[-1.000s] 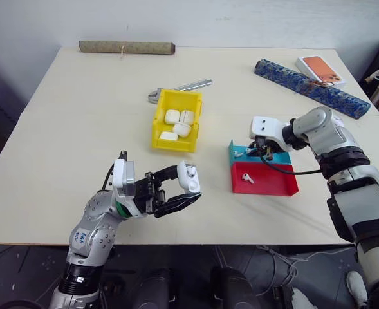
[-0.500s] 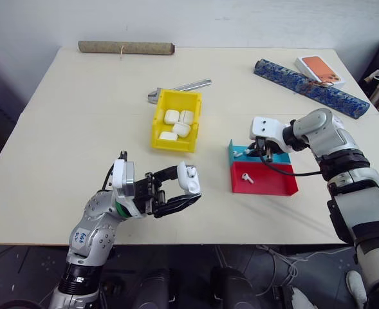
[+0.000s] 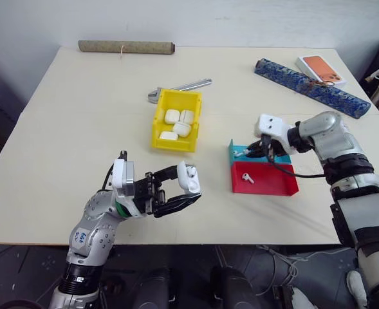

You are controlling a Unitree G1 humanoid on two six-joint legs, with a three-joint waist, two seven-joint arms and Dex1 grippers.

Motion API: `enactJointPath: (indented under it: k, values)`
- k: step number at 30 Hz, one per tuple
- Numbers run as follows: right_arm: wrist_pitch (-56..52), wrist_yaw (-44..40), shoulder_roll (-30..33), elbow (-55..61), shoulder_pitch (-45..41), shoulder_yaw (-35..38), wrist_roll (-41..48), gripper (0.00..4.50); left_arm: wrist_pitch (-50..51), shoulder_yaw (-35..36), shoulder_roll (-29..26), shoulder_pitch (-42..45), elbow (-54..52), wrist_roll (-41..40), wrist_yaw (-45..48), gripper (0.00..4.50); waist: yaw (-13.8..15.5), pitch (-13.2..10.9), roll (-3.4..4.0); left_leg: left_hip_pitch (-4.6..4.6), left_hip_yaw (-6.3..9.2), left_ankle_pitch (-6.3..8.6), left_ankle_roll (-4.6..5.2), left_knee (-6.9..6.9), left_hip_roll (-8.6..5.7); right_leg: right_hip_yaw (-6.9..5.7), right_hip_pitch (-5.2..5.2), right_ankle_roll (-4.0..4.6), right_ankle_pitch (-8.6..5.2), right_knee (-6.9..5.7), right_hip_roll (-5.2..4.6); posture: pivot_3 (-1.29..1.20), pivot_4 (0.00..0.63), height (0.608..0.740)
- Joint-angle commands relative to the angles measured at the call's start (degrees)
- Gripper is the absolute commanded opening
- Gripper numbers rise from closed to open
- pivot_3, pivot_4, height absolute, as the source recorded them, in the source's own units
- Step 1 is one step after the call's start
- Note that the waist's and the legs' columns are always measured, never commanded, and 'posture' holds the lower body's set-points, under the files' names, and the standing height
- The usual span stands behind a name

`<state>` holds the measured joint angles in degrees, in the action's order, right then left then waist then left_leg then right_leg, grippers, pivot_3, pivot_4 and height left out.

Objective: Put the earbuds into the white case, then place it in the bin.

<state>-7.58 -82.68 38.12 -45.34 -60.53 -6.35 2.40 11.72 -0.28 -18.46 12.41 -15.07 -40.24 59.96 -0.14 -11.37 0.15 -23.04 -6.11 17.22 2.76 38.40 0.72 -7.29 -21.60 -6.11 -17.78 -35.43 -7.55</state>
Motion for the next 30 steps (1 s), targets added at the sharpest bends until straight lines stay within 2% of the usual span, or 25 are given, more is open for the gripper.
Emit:
enactJointPath:
  k: [1,3,6,10,14,17,30]
  values:
    - [-17.2,-5.8,3.1,16.7,2.8,9.2,15.6,0.43,-1.1,0.8,1.0,2.2,-0.3,-1.0,-0.4,2.80,0.1,0.0,0.00,-0.01,0.05,0.00,0.00,0.03,0.00,-0.04,0.01,0.00,0.00,-0.01,-0.01,0.00,0.150,0.740]
    - [-32.6,-0.1,1.9,28.5,6.3,15.9,26.8,0.43,-0.9,0.8,2.2,4.6,1.3,-0.8,-1.4,2.80,0.3,0.0,-0.01,-0.03,0.17,0.00,0.00,0.07,0.01,-0.12,0.05,0.00,0.00,-0.02,-0.05,0.00,0.150,0.740]
    - [-48.8,11.4,-3.0,44.6,11.7,23.1,41.5,0.43,-1.3,0.1,3.7,7.8,3.9,0.7,-2.1,2.80,0.1,0.0,-0.01,-0.09,0.36,0.03,-0.02,0.19,0.01,-0.22,0.13,0.01,0.01,-0.01,-0.11,0.00,0.150,0.740]
    - [-58.2,23.2,-9.6,58.0,17.6,25.7,53.6,0.43,-2.1,-1.6,6.2,12.0,7.1,2.9,-3.2,2.80,0.0,0.0,-0.01,-0.10,0.38,0.04,-0.04,0.16,0.01,-0.24,0.09,0.02,0.01,-0.08,-0.10,0.00,0.150,0.740]
    - [-60.5,30.5,-12.8,63.9,20.7,25.6,61.2,0.43,-3.2,-2.4,7.9,14.5,9.0,5.1,-4.3,2.80,0.2,0.0,-0.01,-0.15,0.35,0.04,-0.02,0.17,-0.07,-0.24,0.06,0.02,0.01,-0.07,-0.08,0.00,0.150,0.740]
    - [-60.2,33.0,-12.8,66.7,22.4,24.1,64.0,0.43,-3.5,-2.6,8.6,15.5,9.6,5.6,-4.7,2.80,0.2,0.0,-0.01,-0.16,0.34,0.03,0.02,0.17,-0.10,-0.24,0.06,0.02,0.01,-0.07,-0.07,0.00,0.150,0.740]
    - [-53.1,35.7,-11.0,65.6,25.7,21.3,65.3,0.43,-3.2,-2.5,9.3,15.6,8.5,4.8,-4.6,2.80,0.2,0.0,-0.02,-0.16,0.30,0.02,0.05,0.16,-0.10,-0.23,0.05,0.02,0.01,-0.07,-0.01,0.00,0.150,0.740]
